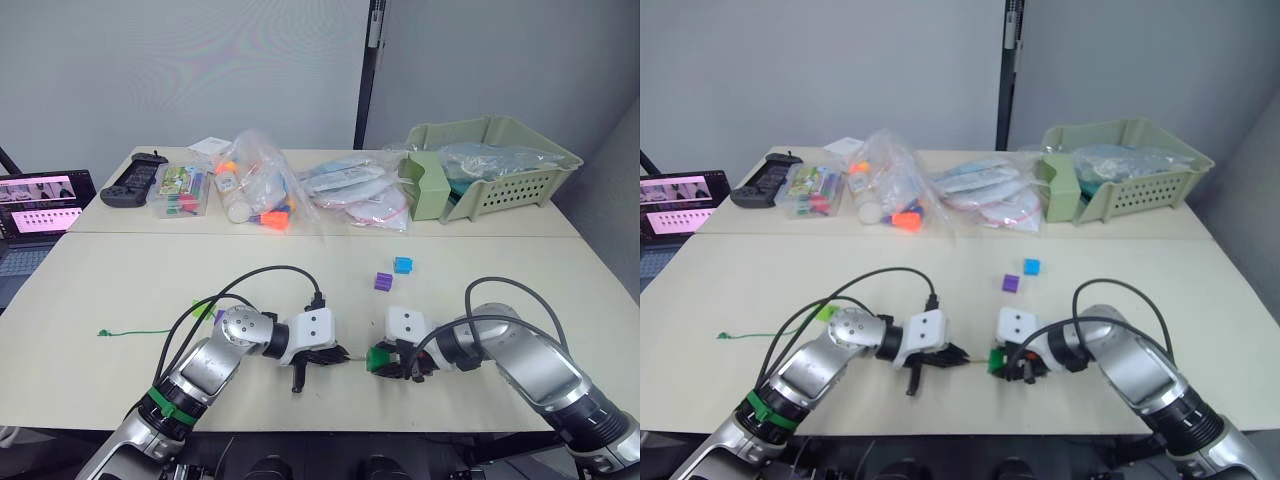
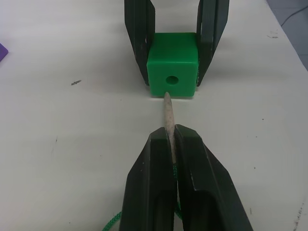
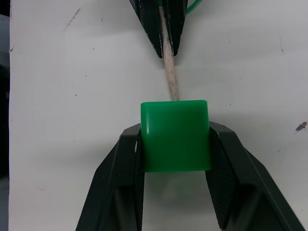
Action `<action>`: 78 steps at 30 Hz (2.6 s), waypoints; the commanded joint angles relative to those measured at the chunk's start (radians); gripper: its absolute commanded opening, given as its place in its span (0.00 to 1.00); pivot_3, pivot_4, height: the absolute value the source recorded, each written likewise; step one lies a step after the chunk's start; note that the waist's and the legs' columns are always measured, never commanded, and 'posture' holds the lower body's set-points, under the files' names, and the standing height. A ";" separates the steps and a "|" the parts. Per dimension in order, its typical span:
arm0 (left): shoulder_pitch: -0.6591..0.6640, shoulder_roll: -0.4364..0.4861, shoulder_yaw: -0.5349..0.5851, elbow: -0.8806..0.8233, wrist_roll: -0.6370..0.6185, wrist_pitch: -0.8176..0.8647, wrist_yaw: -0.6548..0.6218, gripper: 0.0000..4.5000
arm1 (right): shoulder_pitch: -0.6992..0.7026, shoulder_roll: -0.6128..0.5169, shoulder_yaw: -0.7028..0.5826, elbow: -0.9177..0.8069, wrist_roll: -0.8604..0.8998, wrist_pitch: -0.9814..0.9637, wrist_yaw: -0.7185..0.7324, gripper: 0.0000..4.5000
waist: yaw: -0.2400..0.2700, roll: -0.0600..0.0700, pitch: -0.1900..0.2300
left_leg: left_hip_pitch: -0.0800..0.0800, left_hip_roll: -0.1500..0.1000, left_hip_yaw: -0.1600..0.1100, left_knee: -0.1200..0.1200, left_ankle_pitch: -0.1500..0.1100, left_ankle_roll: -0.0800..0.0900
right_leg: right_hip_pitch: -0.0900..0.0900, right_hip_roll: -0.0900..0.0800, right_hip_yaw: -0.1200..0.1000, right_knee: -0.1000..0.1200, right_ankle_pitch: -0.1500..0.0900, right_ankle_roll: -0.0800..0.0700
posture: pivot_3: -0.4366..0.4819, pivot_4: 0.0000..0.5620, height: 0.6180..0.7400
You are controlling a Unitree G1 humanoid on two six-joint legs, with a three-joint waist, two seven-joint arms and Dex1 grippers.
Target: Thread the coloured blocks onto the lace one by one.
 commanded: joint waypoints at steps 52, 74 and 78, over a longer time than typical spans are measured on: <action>-0.088 -0.195 -0.109 0.057 -0.011 0.004 -0.054 0.00 | 0.004 0.026 -0.001 -0.048 0.009 0.139 -0.083 0.27 | 0.004 0.000 0.000 | 0.000 0.000 -0.001 0.001 0.000 0.000 | 0.002 0.001 0.000 -0.001 0.000 0.000 | 0.48 0.27 1.00; -0.065 -0.015 0.074 0.172 -0.080 -0.186 -0.200 0.58 | 0.033 0.025 -0.028 -0.065 0.010 0.167 -0.136 0.27 | -0.002 0.000 0.000 | 0.008 0.003 0.000 -0.001 0.000 0.000 | 0.012 0.002 0.000 -0.009 0.000 0.001 | 0.48 0.27 1.00; -0.059 -0.054 0.071 0.214 -0.069 -0.217 -0.157 0.58 | 0.030 0.022 -0.033 -0.069 0.012 0.172 -0.137 0.27 | -0.002 0.000 0.000 | 0.007 0.003 0.000 -0.001 0.000 0.000 | 0.012 0.002 0.000 -0.009 0.000 0.001 | 0.48 0.27 1.00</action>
